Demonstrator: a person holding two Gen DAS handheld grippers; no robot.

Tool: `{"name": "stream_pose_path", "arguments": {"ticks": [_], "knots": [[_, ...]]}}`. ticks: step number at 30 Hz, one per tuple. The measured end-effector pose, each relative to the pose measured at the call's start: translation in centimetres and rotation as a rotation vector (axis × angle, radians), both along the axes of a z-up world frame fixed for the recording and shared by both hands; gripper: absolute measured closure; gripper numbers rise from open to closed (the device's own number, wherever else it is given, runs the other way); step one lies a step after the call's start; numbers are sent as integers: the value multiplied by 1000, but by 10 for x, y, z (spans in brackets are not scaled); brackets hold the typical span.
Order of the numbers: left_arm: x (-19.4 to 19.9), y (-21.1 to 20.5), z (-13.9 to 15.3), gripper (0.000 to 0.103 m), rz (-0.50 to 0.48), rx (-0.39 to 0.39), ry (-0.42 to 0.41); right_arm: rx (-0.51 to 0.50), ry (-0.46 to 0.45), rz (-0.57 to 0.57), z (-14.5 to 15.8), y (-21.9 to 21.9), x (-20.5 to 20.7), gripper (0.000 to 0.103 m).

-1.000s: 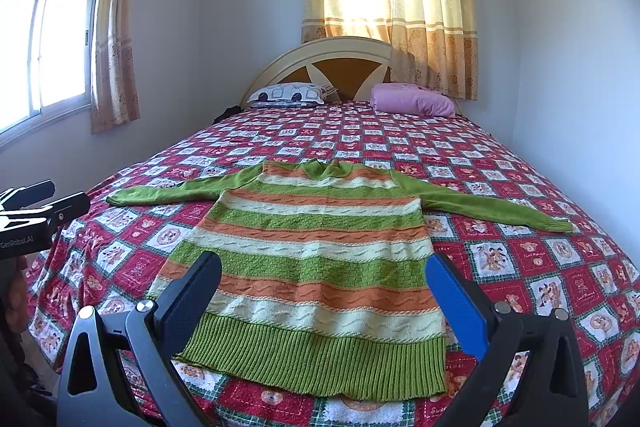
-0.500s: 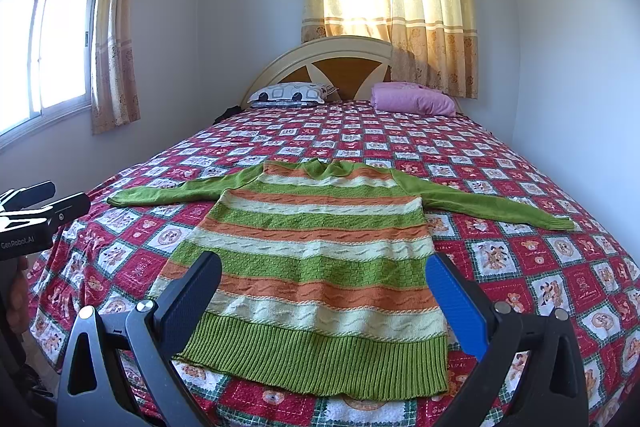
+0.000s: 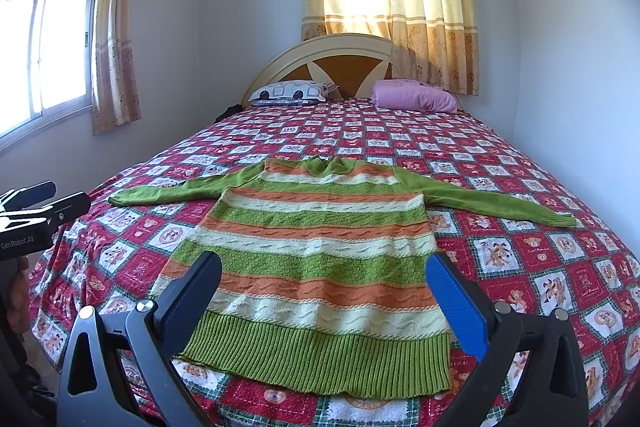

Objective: Fold small clothes

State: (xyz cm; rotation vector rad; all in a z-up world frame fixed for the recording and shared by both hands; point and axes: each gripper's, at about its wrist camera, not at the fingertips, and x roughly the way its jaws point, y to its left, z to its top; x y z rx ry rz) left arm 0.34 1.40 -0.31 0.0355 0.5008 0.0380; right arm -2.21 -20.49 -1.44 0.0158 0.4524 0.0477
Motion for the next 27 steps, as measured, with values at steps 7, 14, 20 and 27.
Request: {"name": "stream_pose_path", "arguments": {"ticks": [7,14,20,27], "knots": [[0,1,0,0,0,2,0,8,5,3,-3,4,0,1],[2,3,-1,0,-2,1,7,17,9,12,-5,0,2,1],[18,7,-11,0,9,6,27,22,24,17,-13,-6,12,1],[54,2,-27,0,13,15,66,59,71,-12,-28,-33,35,1]]}}
